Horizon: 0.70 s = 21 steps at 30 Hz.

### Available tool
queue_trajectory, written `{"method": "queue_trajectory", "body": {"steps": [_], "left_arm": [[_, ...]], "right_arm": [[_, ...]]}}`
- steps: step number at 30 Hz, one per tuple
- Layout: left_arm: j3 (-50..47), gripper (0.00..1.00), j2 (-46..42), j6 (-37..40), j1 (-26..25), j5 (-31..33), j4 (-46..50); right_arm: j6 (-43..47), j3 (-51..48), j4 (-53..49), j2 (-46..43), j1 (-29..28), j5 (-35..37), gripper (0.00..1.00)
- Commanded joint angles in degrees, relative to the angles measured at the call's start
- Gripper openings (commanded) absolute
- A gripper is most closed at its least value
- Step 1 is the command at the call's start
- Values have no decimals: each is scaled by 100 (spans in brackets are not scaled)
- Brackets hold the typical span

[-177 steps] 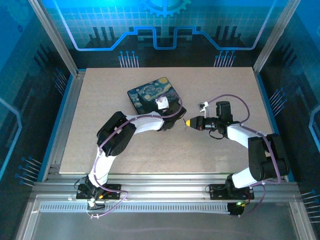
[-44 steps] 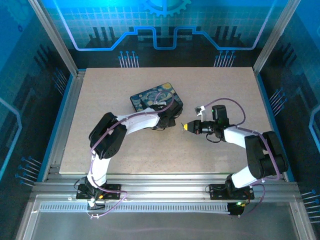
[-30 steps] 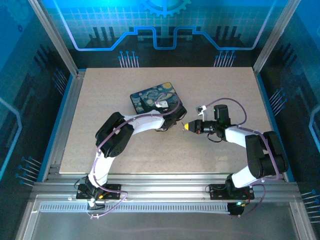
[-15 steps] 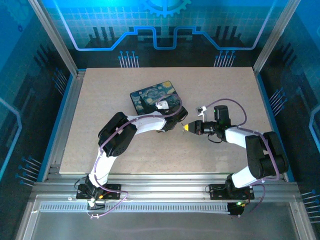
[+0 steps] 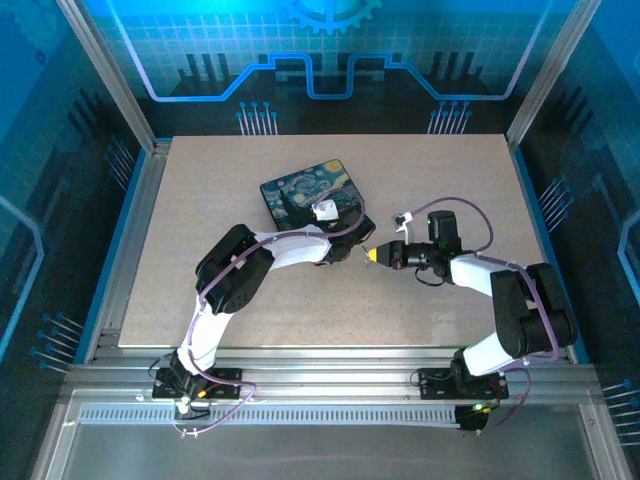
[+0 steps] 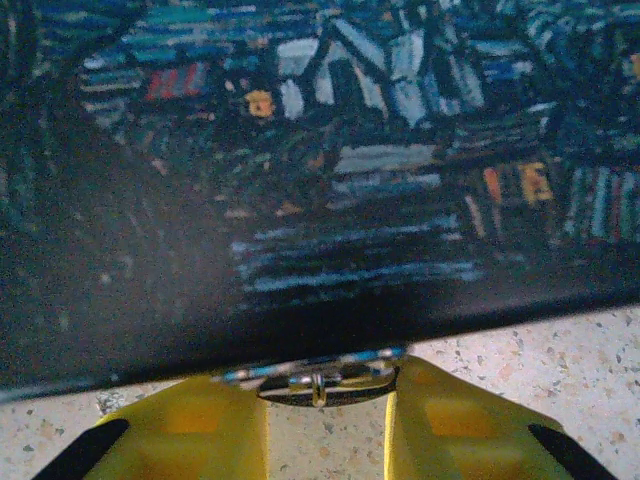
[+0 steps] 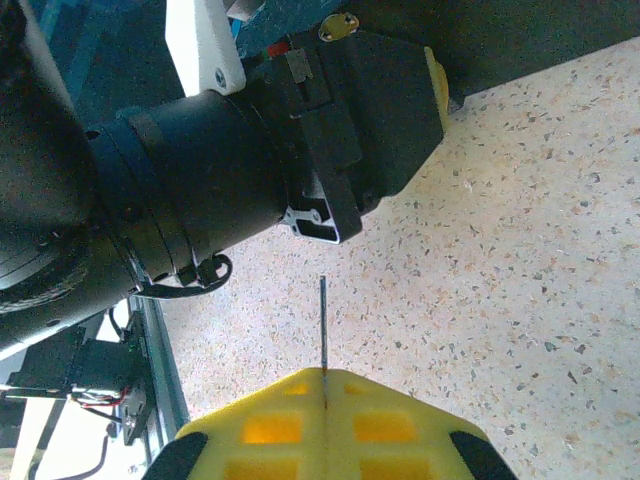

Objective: Unlock the padlock with the key

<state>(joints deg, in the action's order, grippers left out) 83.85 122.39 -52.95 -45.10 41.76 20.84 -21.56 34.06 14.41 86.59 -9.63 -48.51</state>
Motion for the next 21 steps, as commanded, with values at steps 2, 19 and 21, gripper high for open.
{"method": "queue_trajectory", "body": {"steps": [2, 19, 21], "left_arm": [[-224, 15, -369, 424, 100, -252, 198], [70, 8, -1065, 1013, 882, -3662, 1601], [43, 8, -1106, 1058, 961, -3910, 1642]], "right_arm": [[-55, -207, 16, -234, -253, 38, 0], [-450, -107, 1041, 662, -918, 395, 0], [-454, 21, 1178, 920, -1065, 419, 0]]}}
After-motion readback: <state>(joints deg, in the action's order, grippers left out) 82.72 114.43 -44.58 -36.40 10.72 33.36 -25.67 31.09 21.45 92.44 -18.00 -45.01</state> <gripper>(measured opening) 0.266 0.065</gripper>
